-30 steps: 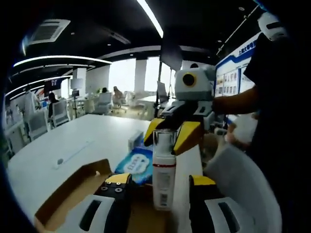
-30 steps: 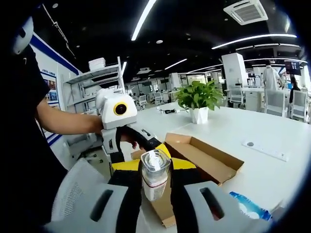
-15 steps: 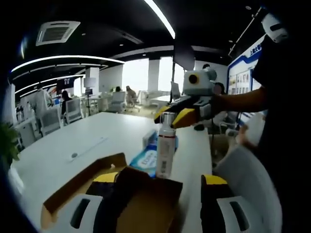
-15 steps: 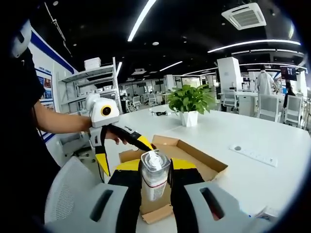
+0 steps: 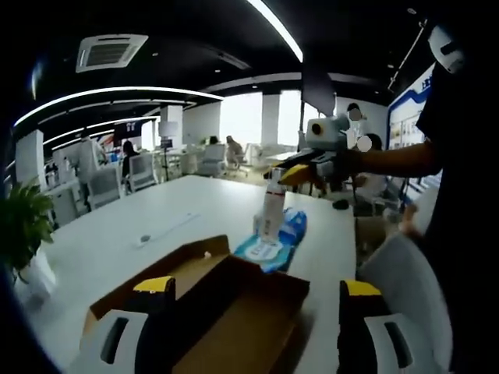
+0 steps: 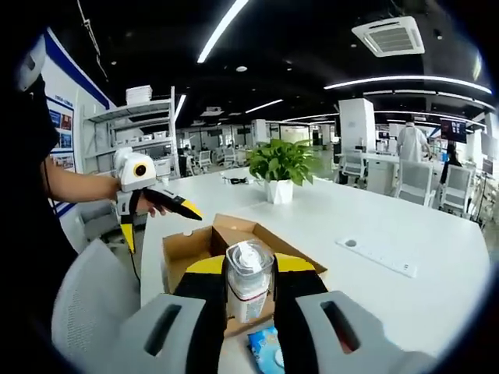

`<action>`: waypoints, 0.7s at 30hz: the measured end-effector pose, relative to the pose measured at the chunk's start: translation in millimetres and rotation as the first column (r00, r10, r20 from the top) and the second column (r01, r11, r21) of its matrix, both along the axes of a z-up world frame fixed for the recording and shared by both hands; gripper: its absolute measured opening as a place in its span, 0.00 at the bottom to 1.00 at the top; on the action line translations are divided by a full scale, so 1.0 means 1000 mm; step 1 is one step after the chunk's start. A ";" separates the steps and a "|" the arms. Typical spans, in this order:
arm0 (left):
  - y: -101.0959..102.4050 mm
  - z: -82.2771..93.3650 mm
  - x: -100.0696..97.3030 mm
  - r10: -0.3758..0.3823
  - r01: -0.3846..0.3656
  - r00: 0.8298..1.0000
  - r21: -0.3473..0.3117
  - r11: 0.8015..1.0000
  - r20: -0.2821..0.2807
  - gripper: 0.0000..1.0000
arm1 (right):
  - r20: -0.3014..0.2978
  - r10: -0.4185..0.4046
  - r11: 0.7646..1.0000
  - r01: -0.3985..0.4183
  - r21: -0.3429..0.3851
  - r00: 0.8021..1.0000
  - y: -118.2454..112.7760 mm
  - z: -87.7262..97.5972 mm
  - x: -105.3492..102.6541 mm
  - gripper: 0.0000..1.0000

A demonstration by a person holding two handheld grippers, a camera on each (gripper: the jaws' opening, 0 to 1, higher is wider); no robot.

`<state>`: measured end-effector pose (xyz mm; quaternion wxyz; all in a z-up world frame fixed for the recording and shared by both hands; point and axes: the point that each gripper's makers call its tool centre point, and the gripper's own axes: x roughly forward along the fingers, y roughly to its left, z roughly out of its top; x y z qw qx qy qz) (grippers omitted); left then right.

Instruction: Operate the shoe box by opening the lid, removing the specified soft item, and placing it in the target area until the item is outside and the box remains undamaged.

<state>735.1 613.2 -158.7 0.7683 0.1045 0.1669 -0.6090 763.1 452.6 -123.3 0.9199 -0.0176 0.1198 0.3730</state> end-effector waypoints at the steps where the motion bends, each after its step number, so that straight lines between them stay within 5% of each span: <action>1: 0.003 0.000 0.001 0.006 -0.006 1.000 -0.001 1.000 0.000 0.89 | 0.001 -0.003 1.000 0.003 -0.005 1.000 -0.004 0.000 0.003 0.19; 21: 0.045 -0.005 0.009 0.151 -0.151 0.989 0.005 0.989 -0.006 1.00 | -0.007 -0.010 0.995 0.009 -0.096 1.000 -0.049 -0.024 0.046 0.19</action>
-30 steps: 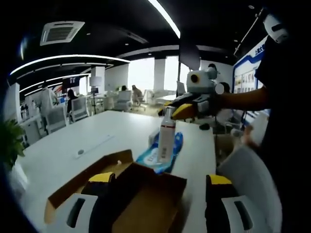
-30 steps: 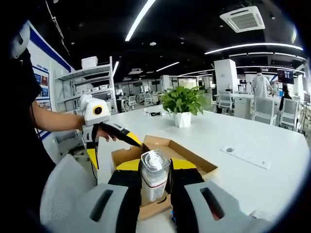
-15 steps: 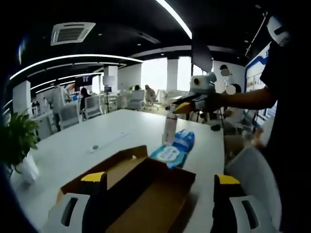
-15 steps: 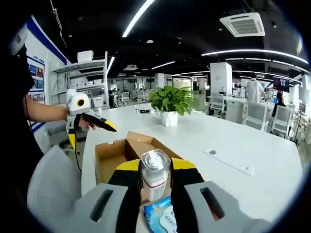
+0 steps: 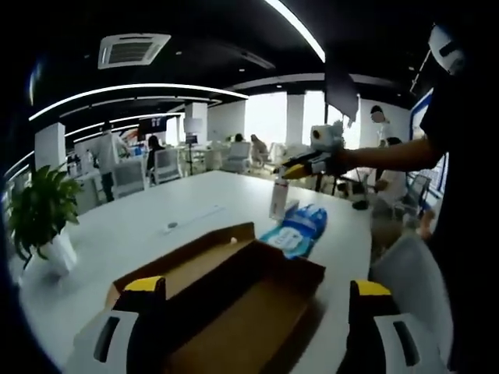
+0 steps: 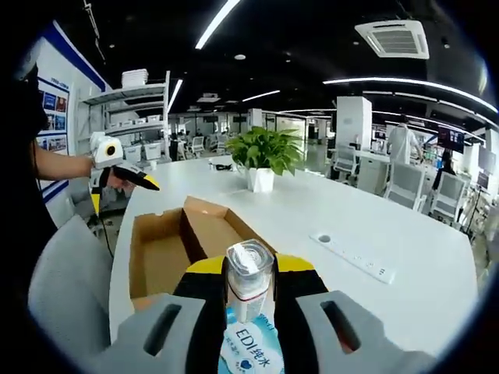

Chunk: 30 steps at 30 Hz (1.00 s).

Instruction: Operate the shoe box by opening the lid, removing the specified soft item, and placing it in the target area until the item is outside and the box remains undamaged.

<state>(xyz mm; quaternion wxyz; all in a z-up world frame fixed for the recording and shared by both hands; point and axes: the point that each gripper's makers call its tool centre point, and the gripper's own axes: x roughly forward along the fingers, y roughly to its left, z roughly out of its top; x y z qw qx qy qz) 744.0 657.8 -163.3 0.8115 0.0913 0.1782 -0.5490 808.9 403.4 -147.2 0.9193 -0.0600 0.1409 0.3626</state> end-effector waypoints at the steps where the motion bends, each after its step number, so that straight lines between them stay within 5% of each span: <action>1: 0.003 0.000 0.001 0.009 -0.009 1.000 0.001 1.000 -0.003 1.00 | -0.002 0.001 1.000 -0.001 -0.001 1.000 -0.002 -0.002 0.002 0.19; 30: 0.044 -0.005 -0.004 0.155 -0.154 0.987 0.007 0.988 -0.039 1.00 | -0.028 0.041 0.994 -0.044 -0.101 0.999 -0.035 -0.059 0.041 0.19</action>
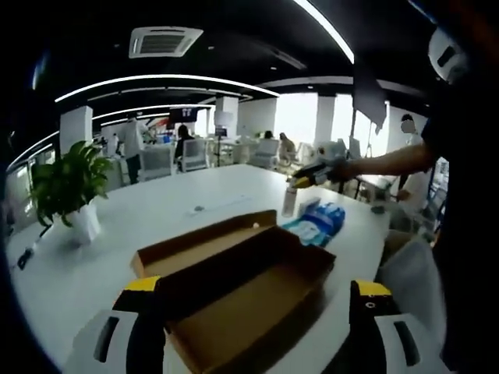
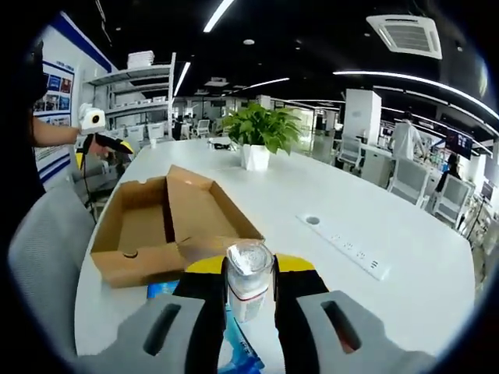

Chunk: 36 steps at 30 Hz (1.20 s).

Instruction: Operate the shoe box by opening the lid, removing the specified soft item, and placing it in the target area until the item is outside and the box remains undamaged.

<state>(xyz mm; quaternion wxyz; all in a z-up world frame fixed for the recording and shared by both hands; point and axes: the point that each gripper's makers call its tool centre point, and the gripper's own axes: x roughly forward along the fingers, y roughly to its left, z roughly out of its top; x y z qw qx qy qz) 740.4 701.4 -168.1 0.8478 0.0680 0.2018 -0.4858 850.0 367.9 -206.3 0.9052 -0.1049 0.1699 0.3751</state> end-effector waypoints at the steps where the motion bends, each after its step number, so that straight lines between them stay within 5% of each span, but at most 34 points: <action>1: 0.000 0.000 0.000 0.006 -0.006 1.000 0.000 1.000 -0.003 1.00 | -0.006 -0.002 1.000 0.002 -0.006 1.000 0.000 -0.004 0.001 0.19; 14: 0.006 -0.010 -0.005 0.043 -0.043 0.998 -0.003 0.999 -0.034 0.99 | -0.035 -0.015 0.999 0.014 -0.041 0.999 -0.008 -0.033 0.010 0.20; 36: 0.011 -0.017 -0.008 0.064 -0.064 0.997 0.002 0.998 -0.044 0.96 | -0.025 -0.046 0.993 0.043 -0.112 0.999 -0.006 -0.045 0.004 0.21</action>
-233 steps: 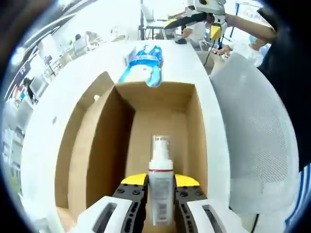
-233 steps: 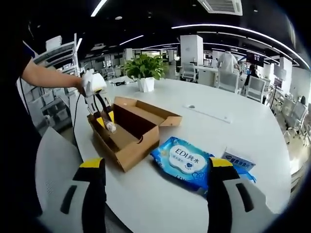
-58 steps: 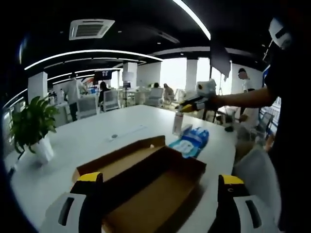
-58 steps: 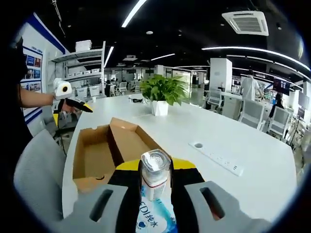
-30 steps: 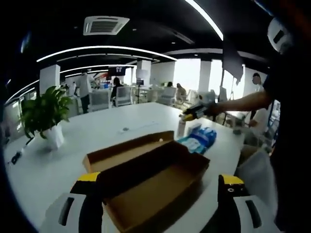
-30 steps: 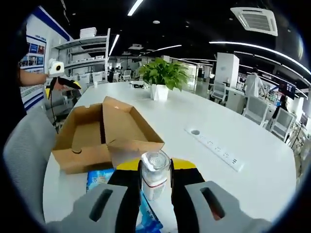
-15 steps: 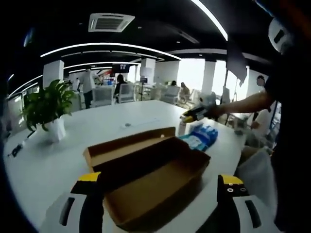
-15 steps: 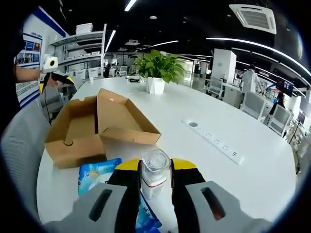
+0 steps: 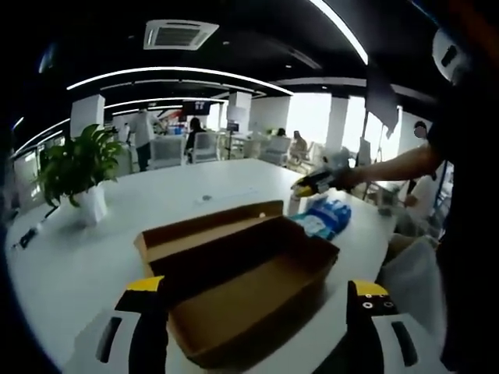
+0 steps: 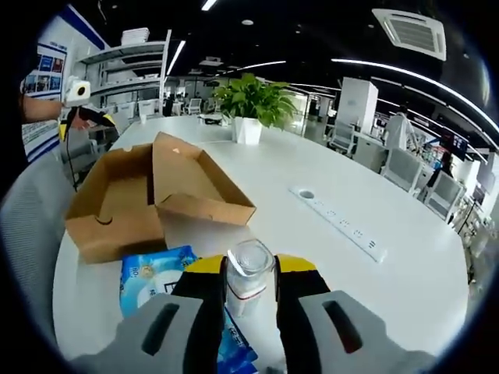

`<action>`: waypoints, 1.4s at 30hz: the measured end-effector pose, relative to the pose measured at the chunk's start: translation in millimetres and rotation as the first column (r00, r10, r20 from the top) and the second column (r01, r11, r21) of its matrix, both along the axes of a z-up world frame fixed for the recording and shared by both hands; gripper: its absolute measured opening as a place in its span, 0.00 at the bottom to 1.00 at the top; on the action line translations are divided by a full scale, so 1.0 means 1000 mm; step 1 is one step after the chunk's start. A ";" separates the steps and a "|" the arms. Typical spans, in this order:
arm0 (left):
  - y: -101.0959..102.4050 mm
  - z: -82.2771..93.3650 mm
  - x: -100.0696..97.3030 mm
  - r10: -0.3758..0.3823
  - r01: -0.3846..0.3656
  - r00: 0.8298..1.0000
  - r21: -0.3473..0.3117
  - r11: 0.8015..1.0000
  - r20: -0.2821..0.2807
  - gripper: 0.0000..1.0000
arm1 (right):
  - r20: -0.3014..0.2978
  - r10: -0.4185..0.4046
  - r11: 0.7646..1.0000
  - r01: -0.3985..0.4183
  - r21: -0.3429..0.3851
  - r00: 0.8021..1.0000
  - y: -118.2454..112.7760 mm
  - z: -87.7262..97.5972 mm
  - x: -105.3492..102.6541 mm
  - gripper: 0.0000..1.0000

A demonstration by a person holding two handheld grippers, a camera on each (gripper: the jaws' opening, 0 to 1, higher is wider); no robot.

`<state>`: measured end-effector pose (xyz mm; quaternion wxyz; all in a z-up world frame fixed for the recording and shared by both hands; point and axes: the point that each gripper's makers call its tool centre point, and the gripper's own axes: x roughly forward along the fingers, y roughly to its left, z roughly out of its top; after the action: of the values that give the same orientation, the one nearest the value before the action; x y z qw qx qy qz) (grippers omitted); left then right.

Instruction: Operate the shoe box by opening the lid, removing the specified soft item, and placing it in the target area until the item is outside and the box remains undamaged.

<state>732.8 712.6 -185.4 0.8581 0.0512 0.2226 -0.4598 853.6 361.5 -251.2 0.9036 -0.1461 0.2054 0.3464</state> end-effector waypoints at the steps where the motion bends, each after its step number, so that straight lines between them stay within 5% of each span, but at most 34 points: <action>1: 0.000 0.000 0.000 0.000 0.000 1.000 -0.001 1.000 0.000 0.96 | -0.002 0.001 1.000 -0.001 0.000 1.000 0.001 0.001 -0.001 0.21; 20: 0.002 -0.005 0.001 0.010 -0.010 1.000 0.018 1.000 -0.008 0.92 | -0.021 -0.023 1.000 0.023 0.003 1.000 -0.002 0.005 -0.003 0.29; 32: 0.026 -0.020 0.016 0.113 -0.110 0.993 0.088 0.990 -0.036 0.69 | -0.055 -0.103 0.992 0.107 0.060 0.993 -0.009 0.037 -0.002 0.36; 42: 0.044 -0.032 0.025 0.238 -0.225 0.970 0.162 0.961 -0.060 0.54 | -0.106 -0.144 0.984 0.153 0.090 0.984 0.000 0.064 -0.001 0.37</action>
<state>757.8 756.8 -217.8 0.8901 0.0726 0.2953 -0.3394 852.7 361.9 -186.7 0.9217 -0.0685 0.2432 0.2945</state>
